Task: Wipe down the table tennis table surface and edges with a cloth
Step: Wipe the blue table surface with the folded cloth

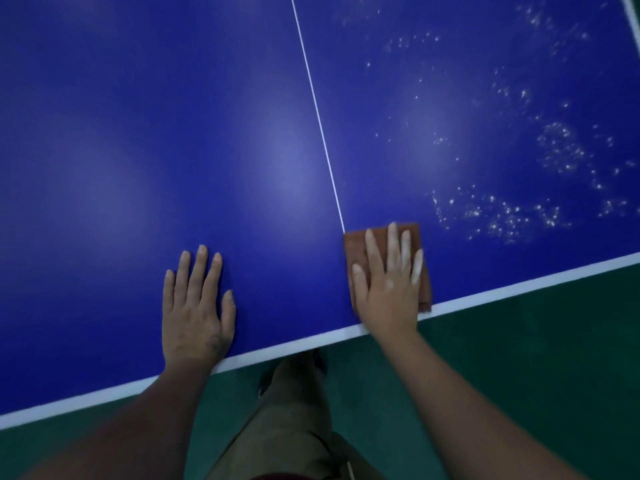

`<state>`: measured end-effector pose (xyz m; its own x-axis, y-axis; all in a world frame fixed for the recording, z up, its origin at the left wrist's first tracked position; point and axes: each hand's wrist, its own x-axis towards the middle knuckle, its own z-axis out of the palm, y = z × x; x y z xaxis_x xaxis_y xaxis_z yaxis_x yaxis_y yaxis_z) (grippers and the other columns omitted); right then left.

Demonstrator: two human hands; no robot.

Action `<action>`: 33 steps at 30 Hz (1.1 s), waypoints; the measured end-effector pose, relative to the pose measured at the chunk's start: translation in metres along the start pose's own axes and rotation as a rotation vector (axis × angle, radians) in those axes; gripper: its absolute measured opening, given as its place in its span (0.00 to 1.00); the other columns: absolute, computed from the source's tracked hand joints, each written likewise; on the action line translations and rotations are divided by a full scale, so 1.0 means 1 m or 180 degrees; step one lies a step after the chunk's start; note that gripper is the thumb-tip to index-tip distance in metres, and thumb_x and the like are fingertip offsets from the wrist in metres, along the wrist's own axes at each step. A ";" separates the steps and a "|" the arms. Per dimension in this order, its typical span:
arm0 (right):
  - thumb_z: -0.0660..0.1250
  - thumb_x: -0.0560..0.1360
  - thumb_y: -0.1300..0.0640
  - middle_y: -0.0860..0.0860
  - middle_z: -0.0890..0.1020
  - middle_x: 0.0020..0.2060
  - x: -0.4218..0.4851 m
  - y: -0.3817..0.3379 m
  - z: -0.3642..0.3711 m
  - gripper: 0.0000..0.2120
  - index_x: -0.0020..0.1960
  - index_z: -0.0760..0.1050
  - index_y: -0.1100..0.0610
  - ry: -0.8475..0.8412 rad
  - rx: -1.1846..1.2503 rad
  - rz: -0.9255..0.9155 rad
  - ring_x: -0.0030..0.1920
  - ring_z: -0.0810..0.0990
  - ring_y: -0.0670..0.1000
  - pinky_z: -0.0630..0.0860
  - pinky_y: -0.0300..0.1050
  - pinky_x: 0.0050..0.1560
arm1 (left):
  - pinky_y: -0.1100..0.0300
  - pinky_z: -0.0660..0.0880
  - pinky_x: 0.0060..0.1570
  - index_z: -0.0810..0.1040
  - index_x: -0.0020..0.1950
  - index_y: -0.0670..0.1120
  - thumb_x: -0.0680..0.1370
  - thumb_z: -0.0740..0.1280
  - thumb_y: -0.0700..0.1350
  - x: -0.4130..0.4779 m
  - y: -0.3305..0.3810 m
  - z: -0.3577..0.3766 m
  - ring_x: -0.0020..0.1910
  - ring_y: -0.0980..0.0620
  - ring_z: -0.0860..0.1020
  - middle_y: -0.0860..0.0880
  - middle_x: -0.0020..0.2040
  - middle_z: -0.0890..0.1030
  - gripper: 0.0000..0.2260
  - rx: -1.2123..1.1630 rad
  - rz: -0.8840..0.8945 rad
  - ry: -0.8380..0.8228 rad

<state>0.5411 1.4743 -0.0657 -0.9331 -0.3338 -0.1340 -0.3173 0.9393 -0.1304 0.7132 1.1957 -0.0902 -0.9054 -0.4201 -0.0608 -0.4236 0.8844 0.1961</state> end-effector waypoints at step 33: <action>0.53 0.87 0.43 0.58 0.51 0.87 0.033 0.035 0.001 0.30 0.86 0.59 0.52 -0.0020 0.0041 0.0833 0.87 0.49 0.62 0.50 0.71 0.83 | 0.41 0.48 0.87 0.58 0.89 0.45 0.87 0.55 0.52 0.097 0.135 0.026 0.89 0.44 0.50 0.47 0.90 0.55 0.30 -0.0191 0.0237 -0.0088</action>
<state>0.4997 1.4960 -0.0759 -0.9821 -0.0799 -0.1708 -0.0629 0.9927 -0.1030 0.5677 1.2792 -0.0947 -0.9351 -0.3473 -0.0706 -0.3534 0.8988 0.2594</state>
